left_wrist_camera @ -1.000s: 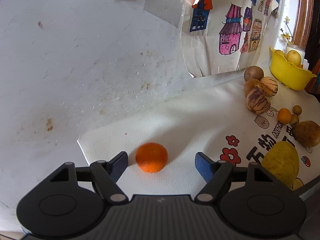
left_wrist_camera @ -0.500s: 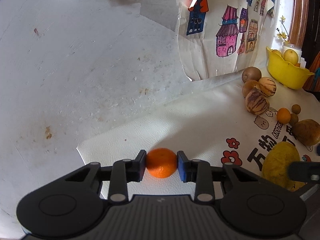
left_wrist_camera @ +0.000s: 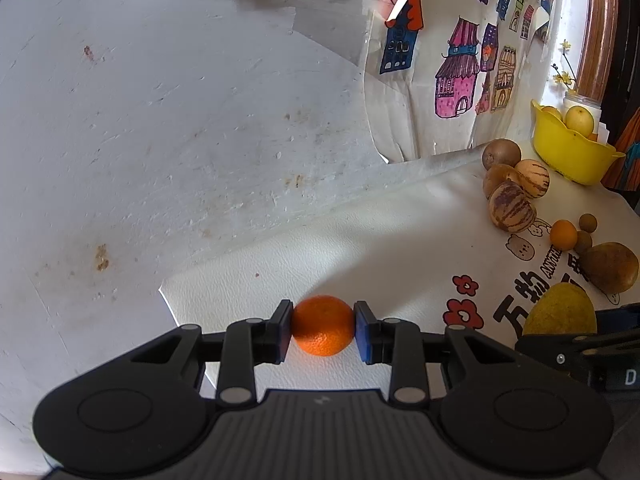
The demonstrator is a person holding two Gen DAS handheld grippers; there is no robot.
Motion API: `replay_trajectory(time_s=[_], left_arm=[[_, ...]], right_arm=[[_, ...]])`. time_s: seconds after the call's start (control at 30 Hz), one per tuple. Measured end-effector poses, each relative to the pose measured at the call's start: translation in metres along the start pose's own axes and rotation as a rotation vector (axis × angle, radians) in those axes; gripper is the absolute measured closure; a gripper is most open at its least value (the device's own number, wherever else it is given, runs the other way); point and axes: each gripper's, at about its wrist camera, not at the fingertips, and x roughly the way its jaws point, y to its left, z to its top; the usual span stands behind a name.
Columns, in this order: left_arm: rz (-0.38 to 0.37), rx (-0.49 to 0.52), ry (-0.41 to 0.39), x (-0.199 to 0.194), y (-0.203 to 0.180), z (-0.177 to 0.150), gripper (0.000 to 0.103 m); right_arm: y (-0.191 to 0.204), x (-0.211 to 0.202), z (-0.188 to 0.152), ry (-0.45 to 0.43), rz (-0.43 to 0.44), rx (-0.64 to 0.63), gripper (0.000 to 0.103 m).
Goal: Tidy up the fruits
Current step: 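Close the left tool on the orange while the right tool grasps the yellow pear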
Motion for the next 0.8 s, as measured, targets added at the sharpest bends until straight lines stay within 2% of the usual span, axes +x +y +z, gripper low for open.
replay_trajectory(time_s=[0.47,0.8], left_arm=[[0.005,-0.017,-0.011,-0.001,0.0,0.0,0.069],[0.009,-0.018,-0.042,-0.013,-0.001,0.009,0.069]], right_arm=[[-0.005,0.0,0.0,-0.024,0.034,0.029,0.04],[-0.008,-0.024,0.007,-0.086,0.05,0.05,0.04]])
